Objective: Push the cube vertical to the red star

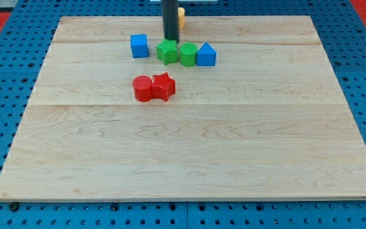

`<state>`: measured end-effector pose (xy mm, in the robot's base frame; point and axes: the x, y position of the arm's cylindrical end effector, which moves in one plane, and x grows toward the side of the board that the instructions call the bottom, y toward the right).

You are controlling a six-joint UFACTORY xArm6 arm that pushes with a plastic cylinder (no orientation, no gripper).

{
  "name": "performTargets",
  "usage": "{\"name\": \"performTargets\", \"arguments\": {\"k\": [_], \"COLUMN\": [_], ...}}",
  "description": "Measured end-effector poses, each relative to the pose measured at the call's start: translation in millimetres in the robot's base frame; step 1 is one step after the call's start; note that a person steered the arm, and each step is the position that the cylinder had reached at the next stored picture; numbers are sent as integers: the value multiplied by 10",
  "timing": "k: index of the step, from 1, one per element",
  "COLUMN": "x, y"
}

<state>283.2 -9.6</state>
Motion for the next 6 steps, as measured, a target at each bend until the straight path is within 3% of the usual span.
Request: {"name": "performTargets", "arguments": {"k": [1,2,4,6], "x": [4,-300,-377,239], "y": [72,-110,-1108,-371]}}
